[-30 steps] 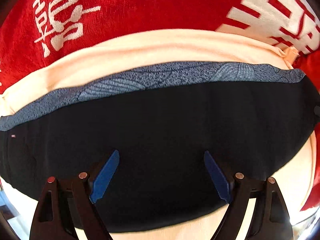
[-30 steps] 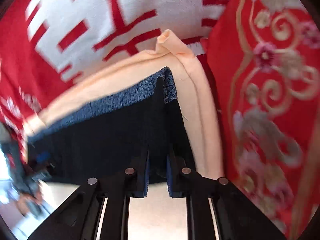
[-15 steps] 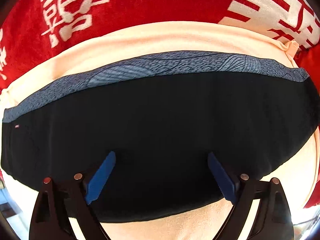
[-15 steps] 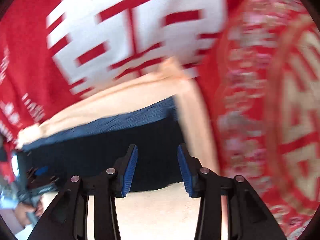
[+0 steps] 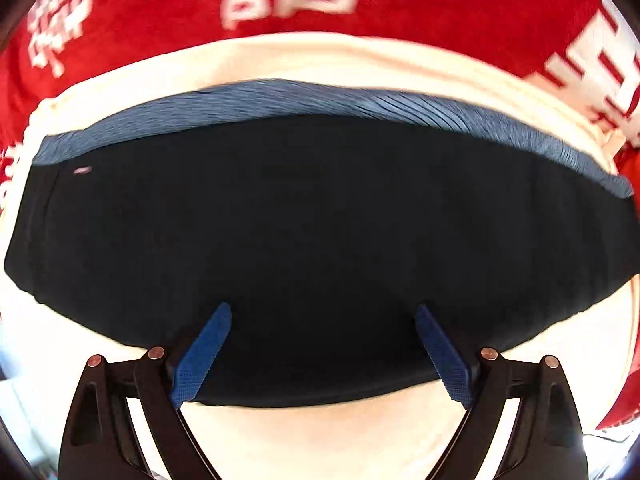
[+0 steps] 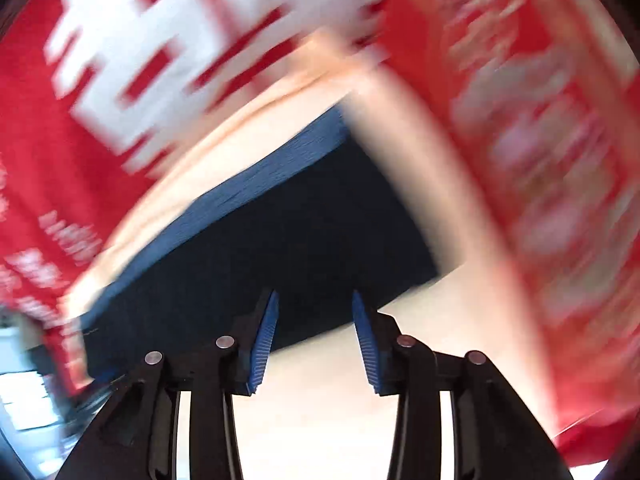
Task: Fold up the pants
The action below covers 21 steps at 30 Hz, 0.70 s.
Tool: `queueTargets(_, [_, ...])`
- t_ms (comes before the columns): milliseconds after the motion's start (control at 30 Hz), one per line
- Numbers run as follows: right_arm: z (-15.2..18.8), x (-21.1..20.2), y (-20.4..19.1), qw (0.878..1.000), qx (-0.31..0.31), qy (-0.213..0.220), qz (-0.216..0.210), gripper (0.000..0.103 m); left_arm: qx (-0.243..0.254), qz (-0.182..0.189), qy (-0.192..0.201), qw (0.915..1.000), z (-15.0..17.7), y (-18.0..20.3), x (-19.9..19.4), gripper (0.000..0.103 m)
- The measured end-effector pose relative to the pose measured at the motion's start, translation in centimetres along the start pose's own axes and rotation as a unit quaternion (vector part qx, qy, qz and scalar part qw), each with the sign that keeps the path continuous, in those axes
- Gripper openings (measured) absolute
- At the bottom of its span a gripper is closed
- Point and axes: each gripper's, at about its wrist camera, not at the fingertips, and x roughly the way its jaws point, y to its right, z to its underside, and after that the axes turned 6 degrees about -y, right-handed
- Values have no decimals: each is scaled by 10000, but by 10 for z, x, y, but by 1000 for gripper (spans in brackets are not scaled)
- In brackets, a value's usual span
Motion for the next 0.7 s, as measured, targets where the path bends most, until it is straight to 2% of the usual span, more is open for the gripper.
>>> queueTargets(67, [31,18,-36,9970,-205,-350,-654,43,18,17,188,9998,3,-29,-12,94])
queueTargets(200, [106,76,-126,9763,-478,-1116,-1791,44,-104,-174,330,9992,0,-98,-22,94])
queueTargets(367, [180,152,-201,9554,-388,-1641,-2425,44,-243,-577,576,9964,-8,-186,-26,94])
queueTargets(500, [189,192,-229,9545,-348,-1653,-2458,44,-157,-882,515,9946,-14,-246,-9,94])
queueTargets(567, [187,199,-229,9557,-294,-1575,-2467,44,-102,-681,559,9961,-5,-259,10,96])
queueTargets(700, [183,220,-234,9522,104,-1497,-2662,43,20,-399,735,9965,-10,-281,9,99])
